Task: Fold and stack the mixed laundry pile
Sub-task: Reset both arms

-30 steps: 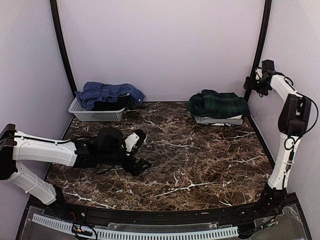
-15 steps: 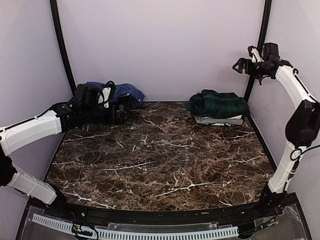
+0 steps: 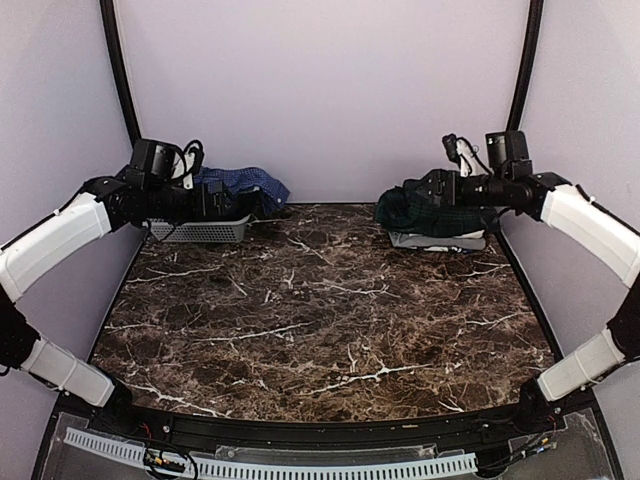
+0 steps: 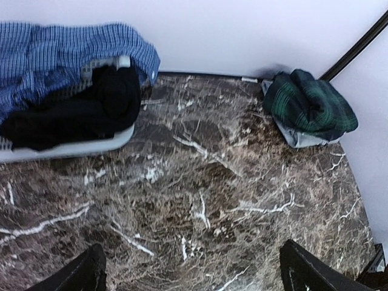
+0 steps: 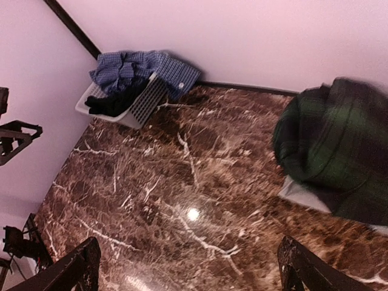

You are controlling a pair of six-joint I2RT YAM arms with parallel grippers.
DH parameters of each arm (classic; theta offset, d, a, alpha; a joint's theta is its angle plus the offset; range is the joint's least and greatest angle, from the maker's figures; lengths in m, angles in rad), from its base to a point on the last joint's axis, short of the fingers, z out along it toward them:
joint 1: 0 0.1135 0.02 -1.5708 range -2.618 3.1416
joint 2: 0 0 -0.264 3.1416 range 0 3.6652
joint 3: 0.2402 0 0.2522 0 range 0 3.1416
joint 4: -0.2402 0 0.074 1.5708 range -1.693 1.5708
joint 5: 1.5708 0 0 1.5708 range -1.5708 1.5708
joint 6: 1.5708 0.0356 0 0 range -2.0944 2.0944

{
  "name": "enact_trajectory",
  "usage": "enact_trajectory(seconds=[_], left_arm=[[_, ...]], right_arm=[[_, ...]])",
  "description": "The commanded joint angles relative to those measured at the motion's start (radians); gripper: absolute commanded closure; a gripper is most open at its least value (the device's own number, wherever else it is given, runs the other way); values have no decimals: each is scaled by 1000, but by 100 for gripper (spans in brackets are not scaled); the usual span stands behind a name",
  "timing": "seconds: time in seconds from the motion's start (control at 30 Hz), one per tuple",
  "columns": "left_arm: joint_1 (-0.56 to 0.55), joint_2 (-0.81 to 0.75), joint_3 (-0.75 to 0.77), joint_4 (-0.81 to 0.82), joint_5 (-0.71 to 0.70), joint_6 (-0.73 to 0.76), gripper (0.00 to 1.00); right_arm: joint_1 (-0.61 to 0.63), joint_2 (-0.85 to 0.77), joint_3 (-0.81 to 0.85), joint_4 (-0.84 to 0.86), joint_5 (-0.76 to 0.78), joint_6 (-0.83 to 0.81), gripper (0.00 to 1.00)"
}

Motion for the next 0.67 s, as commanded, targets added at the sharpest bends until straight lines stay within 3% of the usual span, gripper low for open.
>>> enact_trajectory(seconds=[0.0, 0.3, 0.63], left_arm=[[-2, -55, -208, -29, 48, -94, 1], [-3, -227, -517, 52, 4, -202, 1], [-3, -233, -546, 114, 58, -230, 1]], right_arm=[[109, -74, -222, 162, 35, 79, 1], [181, -231, -573, 335, 54, 170, 1], [183, -246, -604, 334, 77, 169, 1]])
